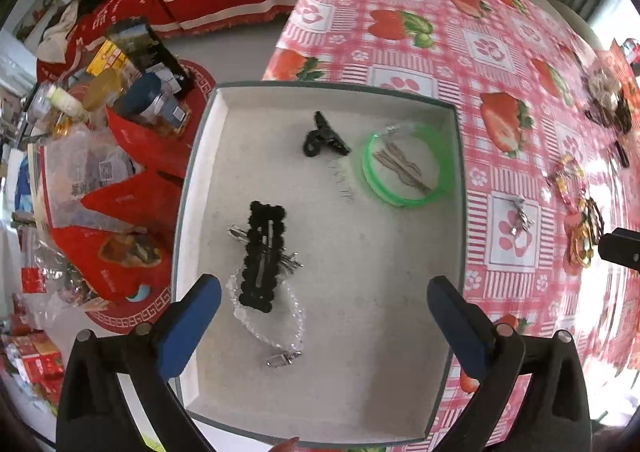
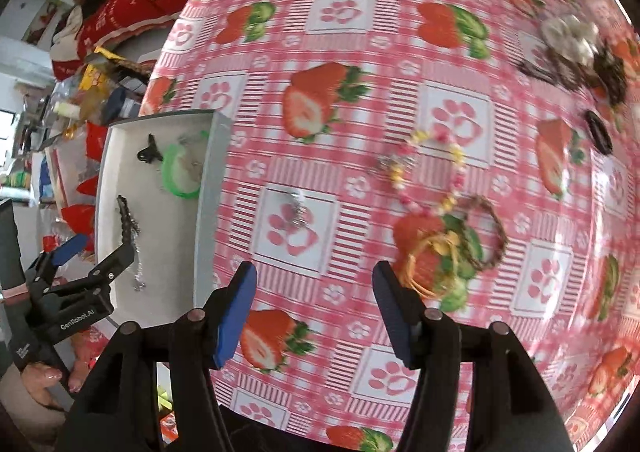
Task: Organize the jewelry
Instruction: 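Move the left tool to the silver charm while the right tool approaches the braided bracelet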
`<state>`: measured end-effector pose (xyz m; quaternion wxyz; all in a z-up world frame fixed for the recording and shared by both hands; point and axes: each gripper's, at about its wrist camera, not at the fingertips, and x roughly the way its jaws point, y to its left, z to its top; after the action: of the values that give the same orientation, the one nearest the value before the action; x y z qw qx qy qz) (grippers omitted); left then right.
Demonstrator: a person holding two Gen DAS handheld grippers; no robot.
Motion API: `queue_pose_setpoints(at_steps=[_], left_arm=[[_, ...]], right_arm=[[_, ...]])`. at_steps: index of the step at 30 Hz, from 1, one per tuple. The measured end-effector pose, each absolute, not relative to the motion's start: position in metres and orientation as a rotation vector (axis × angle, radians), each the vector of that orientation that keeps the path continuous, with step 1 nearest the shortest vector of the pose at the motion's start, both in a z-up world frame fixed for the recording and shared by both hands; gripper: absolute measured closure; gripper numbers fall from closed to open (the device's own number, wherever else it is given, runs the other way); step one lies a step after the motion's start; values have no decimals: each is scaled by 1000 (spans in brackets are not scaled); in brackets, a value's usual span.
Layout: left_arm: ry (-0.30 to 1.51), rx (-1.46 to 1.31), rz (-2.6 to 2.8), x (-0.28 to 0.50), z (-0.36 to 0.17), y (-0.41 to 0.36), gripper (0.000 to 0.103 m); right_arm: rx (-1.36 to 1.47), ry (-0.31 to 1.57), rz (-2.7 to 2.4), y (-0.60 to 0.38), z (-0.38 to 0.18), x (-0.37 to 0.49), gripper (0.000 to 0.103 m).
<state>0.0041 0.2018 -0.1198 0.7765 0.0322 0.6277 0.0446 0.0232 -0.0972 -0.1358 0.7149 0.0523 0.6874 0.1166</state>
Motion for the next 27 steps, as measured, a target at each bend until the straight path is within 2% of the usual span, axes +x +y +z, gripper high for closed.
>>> queue_pose_setpoints(at_steps=[1,2,3,5,7,20,27], left_arm=[[1353,83,88,3,-118,198,0],[1349,97,76,2,-115,194,0],[1348,107,67,2,-115,190,0],[1349,131,38,0,-113,181,0],[1354,154,17,-1,-113,173,0],[1399,265,-30,-7,-125,129,0],[1441,230,-51,-5,-129,118,0]], right_arm=[[123,1523,253,-100,-136,22,34],[132,1523,247,-105,-136,20,17],[141,1519,241,-109,-136,18,12],[137,1508,227,-115,-135,13,11],[112,1503,202,-120,-136,7,0],[207,1586,26,-199,-157,-52,0],[257,1598,-59,-237,-160,-64,0]])
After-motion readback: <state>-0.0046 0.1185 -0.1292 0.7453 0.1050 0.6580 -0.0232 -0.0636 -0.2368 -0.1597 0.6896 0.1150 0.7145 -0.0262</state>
